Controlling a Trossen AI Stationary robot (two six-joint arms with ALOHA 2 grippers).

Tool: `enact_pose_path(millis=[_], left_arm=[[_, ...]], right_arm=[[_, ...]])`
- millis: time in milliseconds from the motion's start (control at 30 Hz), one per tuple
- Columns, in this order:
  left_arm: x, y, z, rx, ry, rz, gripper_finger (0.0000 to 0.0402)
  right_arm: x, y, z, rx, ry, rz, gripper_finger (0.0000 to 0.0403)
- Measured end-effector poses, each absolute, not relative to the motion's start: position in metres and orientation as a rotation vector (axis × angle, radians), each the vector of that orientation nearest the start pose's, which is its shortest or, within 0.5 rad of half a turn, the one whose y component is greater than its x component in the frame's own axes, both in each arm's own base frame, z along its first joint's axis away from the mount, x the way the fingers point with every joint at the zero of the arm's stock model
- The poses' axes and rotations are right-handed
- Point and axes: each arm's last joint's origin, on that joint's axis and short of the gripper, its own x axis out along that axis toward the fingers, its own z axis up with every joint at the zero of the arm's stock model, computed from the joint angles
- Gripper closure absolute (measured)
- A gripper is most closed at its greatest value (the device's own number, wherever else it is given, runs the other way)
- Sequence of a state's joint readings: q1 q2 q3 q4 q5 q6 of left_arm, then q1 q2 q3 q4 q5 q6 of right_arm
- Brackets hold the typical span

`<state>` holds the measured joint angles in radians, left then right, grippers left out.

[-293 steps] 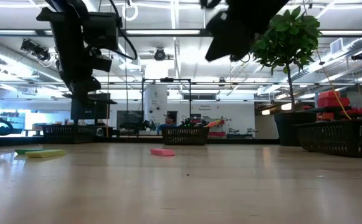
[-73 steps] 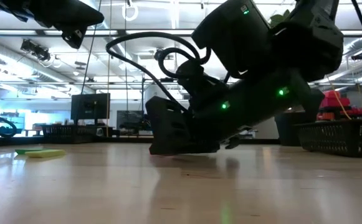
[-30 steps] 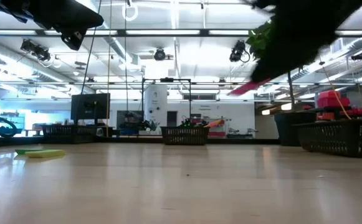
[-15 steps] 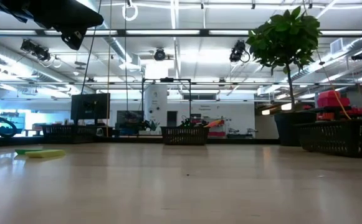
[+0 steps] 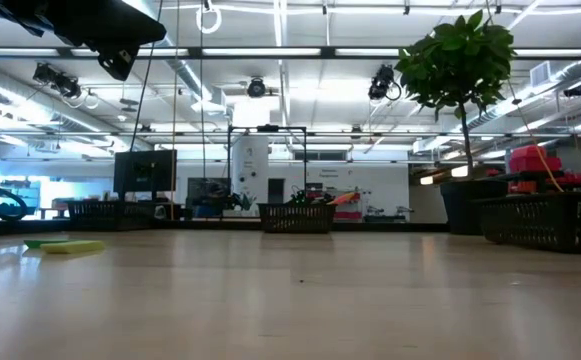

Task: Sort crayons/erasers/pens/pencils in bins
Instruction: Put the pink eraser into the bottom right black bin, then put the green eraser into the bottom right black bin

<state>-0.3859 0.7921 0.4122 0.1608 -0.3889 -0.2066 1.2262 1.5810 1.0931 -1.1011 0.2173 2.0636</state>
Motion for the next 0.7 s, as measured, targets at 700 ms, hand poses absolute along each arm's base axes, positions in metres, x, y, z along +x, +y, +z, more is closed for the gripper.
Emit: enact_pose_path(millis=[700], left_arm=[[0.1678, -0.0563, 0.2357, -0.136, 0.202, 0.025, 0.0377]], right_arm=[[0.09, 0.2493, 0.2106, 0.657, 1.133, -0.632, 0.0217]])
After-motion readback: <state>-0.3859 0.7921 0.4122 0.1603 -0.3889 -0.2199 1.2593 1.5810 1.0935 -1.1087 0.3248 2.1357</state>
